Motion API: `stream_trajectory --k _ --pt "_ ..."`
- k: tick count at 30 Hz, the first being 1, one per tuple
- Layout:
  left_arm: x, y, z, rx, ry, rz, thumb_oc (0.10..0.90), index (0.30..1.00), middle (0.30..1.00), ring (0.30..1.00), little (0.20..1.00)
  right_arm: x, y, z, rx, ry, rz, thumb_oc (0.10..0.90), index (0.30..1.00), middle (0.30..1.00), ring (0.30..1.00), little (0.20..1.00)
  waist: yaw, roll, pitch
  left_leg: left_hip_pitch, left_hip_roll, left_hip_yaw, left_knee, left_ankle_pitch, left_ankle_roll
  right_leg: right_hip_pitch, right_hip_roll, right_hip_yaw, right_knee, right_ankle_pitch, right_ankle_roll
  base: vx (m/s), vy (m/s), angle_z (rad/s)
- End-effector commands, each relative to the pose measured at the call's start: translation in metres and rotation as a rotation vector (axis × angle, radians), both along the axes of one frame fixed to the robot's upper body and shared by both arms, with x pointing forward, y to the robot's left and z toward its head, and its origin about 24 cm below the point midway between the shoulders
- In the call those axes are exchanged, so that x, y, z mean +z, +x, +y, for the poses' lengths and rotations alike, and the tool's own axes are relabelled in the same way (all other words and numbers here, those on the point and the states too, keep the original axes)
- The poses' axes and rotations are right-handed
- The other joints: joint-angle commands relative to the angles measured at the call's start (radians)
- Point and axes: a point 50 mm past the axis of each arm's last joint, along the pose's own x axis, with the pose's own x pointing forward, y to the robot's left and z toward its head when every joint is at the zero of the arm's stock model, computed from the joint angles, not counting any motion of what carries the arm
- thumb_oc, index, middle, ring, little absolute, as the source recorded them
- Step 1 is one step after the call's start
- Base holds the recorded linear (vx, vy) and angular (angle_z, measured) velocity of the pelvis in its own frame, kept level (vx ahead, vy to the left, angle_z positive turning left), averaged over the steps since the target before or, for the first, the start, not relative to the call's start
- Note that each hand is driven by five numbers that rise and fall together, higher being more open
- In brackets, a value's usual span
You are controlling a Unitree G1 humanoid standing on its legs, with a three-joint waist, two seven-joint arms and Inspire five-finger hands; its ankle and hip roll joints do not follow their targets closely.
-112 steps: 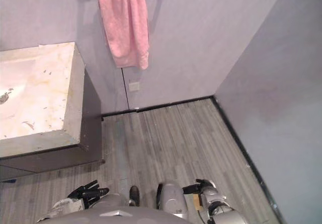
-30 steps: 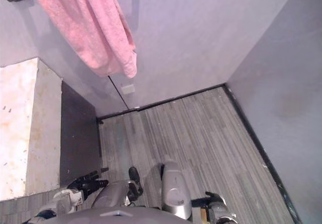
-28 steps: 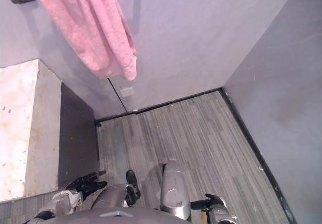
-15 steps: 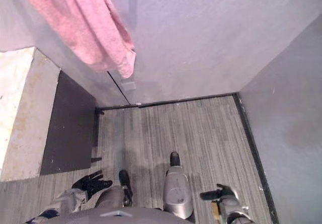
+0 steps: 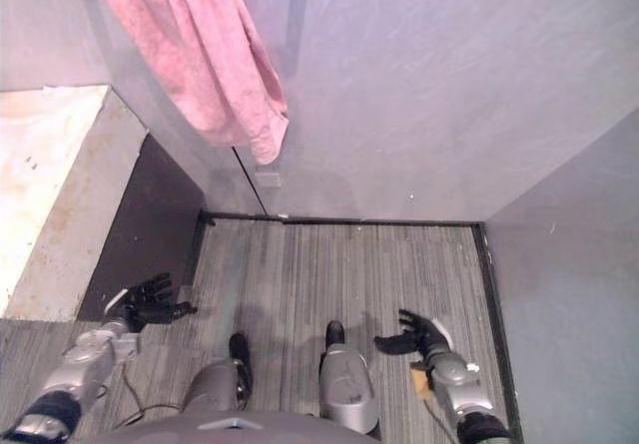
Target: Organize the bathroom.
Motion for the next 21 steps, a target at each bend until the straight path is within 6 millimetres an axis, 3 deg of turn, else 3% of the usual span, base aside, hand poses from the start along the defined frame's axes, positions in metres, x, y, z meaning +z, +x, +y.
stream_trajectory --k 1,5,10,14,18,19,20,21 --pt "0.031 0.018 0.013 -0.072 0.091 -0.133 0.800 0.900 0.900 0.900 0.900 0.015 0.011 0.006 0.013 0.010 -0.100 0.800 0.900 0.900 0.900 0.900 -0.036 -0.023 -0.040 0.015 0.009 0.038 -0.009 -0.027 0.027 0.037 -0.038 0.019 -0.080 0.004 0.065 0.08 0.009 0.04" --pt "0.052 0.026 0.008 -0.148 0.106 -0.231 0.800 0.900 0.900 0.900 0.900 0.036 0.023 0.015 0.096 0.040 -0.216 0.800 0.900 0.900 0.900 0.900 -0.050 -0.002 -0.053 0.039 0.017 0.069 -0.044 -0.032 0.019 0.032 -0.049 0.028 -0.083 0.004 0.077 0.08 0.029 -0.11" --pt "0.077 0.028 0.004 -0.066 0.037 -0.387 0.800 0.900 0.900 0.900 0.900 0.061 0.029 0.028 0.165 0.107 -0.367 0.800 0.900 0.900 0.900 0.900 -0.059 0.010 -0.067 0.048 0.020 0.095 -0.046 -0.029 0.019 0.037 -0.051 0.041 -0.091 -0.001 0.077 0.05 0.028 -0.09" --pt "0.114 0.042 0.004 -0.028 0.095 -0.543 0.800 0.900 0.900 0.900 0.900 0.085 0.041 0.034 0.251 0.022 -0.473 0.800 0.900 0.900 0.900 0.900 -0.060 0.014 -0.075 0.043 0.037 0.106 -0.029 -0.012 0.010 0.039 -0.050 0.046 -0.087 -0.008 0.077 0.03 0.003 -0.03" --pt "0.157 0.059 -0.006 -0.111 0.158 -0.673 0.800 0.900 0.900 0.900 0.900 0.131 0.073 0.032 0.327 -0.085 -0.607 0.800 0.900 0.900 0.900 0.900 -0.039 0.015 -0.091 0.047 0.044 0.097 -0.017 0.003 0.001 0.062 -0.044 0.051 -0.105 -0.007 0.074 0.06 -0.015 -0.01" --pt "0.163 0.064 -0.011 -0.130 0.150 -0.674 0.800 0.900 0.900 0.900 0.900 0.146 0.083 0.034 0.353 -0.107 -0.646 0.800 0.900 0.900 0.900 0.900 -0.033 0.015 -0.090 0.050 0.045 0.092 -0.013 0.004 -0.001 0.069 -0.043 0.050 -0.105 -0.012 0.074 0.04 -0.005 0.02" --pt "0.163 0.064 -0.011 -0.130 0.150 -0.674 0.800 0.900 0.900 0.900 0.900 0.146 0.083 0.034 0.353 -0.107 -0.646 0.800 0.900 0.900 0.900 0.900 -0.033 0.015 -0.090 0.050 0.045 0.092 -0.013 0.004 -0.001 0.069 -0.043 0.050 -0.105 -0.012 0.074 0.03 -0.001 0.01" --pt "0.178 0.073 -0.017 -0.145 0.203 -0.729 0.800 0.900 0.900 0.900 0.900 0.170 0.103 0.043 0.382 -0.137 -0.708 0.800 0.900 0.900 0.900 0.900 -0.019 0.018 -0.098 0.048 0.047 0.085 -0.012 0.007 -0.004 0.072 -0.040 0.052 -0.111 -0.010 0.071 0.00 0.000 0.00"
